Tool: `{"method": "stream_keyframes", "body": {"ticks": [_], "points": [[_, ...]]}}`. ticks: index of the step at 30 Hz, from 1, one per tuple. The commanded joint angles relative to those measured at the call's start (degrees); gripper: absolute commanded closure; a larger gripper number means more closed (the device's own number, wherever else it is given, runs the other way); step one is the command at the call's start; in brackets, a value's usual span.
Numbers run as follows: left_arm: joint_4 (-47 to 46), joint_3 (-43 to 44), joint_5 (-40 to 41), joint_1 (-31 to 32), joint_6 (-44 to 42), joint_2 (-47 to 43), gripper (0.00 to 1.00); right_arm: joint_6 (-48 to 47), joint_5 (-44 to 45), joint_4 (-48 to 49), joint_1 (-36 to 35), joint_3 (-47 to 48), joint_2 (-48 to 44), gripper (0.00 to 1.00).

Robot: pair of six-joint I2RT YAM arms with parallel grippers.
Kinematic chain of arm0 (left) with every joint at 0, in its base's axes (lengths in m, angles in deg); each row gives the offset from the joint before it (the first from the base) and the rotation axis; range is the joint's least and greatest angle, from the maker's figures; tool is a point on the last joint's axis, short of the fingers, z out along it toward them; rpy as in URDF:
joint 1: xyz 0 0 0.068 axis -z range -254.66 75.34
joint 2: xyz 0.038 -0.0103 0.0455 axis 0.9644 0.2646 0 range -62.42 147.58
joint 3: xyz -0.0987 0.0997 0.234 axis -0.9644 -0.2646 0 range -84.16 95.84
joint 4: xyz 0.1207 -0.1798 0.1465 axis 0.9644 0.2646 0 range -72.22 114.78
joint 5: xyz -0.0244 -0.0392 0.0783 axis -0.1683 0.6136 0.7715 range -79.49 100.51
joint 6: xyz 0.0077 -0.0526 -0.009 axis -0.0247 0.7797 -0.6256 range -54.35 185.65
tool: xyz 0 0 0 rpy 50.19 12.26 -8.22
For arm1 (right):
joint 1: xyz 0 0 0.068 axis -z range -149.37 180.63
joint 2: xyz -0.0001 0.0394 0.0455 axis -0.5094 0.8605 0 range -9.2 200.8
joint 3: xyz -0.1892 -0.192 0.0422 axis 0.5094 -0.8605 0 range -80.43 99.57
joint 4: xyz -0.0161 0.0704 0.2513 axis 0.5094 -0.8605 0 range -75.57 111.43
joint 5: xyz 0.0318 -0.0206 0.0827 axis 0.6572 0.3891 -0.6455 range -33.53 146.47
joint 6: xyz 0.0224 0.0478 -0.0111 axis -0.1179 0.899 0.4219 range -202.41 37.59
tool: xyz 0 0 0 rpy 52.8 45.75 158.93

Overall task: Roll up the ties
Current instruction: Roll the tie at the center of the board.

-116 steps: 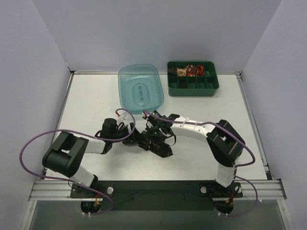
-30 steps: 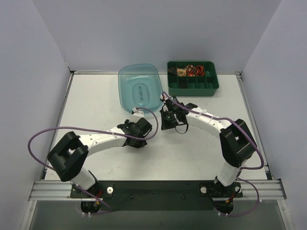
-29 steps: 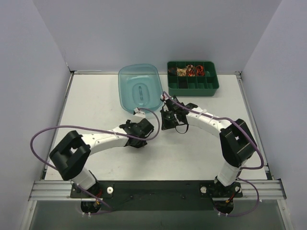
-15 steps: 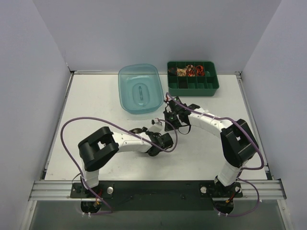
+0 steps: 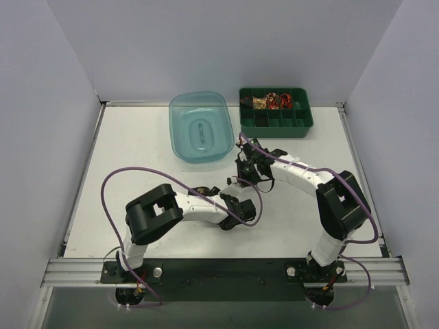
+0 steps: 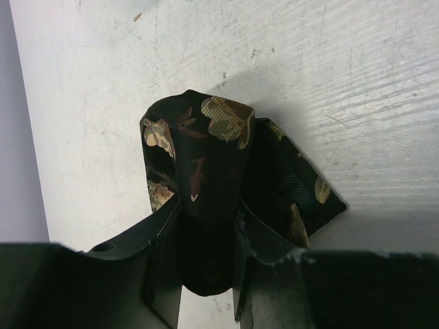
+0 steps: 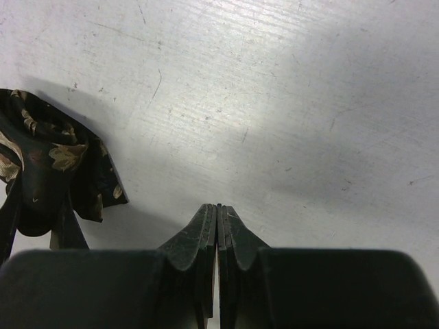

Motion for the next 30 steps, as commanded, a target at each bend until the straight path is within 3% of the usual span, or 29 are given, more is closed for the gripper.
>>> {"method": "stream_keyframes", "body": {"ticks": [1, 4, 11, 25, 30], "points": [[-1.46, 1.91, -4.56, 1.38, 1.18, 1.33, 0.62, 0.34, 0.58, -0.52, 0.62, -0.66, -2.70, 1.00], [-0.68, 2.26, -3.86, 1.64, 1.79, 0.99, 0.44, 0.43, 0.40, -0.52, 0.71, -0.66, -2.61, 1.00], [0.99, 3.40, -1.93, 1.82, 2.15, -0.68, 0.28, 0.43, -0.04, -0.43, 0.71, -0.58, -2.44, 1.00], [4.16, 5.69, 1.85, 2.70, 2.50, -9.99, 0.22, 0.34, -1.53, -0.26, 0.71, 0.04, -2.79, 1.00], [-3.74, 3.59, -2.97, 2.35, -4.86, -17.27, 0.20, 0.08, -2.67, -0.17, 0.54, 0.65, -3.23, 1.00]]}}
